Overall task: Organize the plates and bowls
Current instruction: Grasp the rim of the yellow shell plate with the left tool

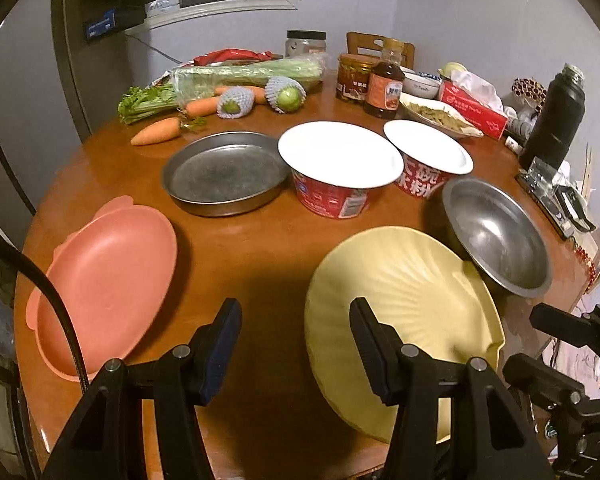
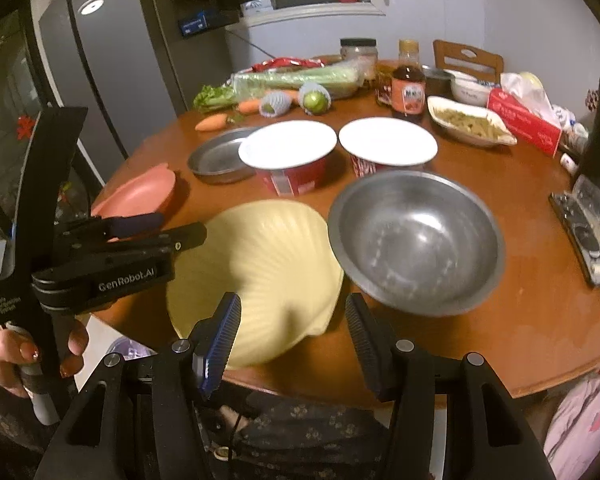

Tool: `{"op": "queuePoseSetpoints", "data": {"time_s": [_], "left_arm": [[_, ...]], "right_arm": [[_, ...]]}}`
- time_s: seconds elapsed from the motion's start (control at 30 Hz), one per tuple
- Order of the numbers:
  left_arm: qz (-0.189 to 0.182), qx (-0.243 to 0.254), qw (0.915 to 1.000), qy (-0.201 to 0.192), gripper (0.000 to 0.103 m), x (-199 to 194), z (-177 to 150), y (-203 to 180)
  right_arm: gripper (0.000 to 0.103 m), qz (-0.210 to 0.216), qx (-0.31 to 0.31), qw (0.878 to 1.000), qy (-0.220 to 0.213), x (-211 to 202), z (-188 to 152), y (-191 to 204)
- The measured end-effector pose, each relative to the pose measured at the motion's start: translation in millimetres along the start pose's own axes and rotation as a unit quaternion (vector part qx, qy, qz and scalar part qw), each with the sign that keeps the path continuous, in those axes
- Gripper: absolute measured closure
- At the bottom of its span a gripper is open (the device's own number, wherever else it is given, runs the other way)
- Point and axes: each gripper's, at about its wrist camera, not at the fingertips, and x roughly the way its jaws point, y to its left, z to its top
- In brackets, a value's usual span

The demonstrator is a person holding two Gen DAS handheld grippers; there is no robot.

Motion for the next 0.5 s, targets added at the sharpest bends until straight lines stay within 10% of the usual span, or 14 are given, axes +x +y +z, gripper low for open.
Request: {"op": "queuePoseSetpoints", "data": {"time_s": [0.5], "left_arm": [[-0.009,0.01,0.9998,0.013,0.047,15.7,-7.2,-9.1]], "right_arm": [[0.047,0.003,0.017,1.0,0.015,28.2,-11.8,-4.2]]}}
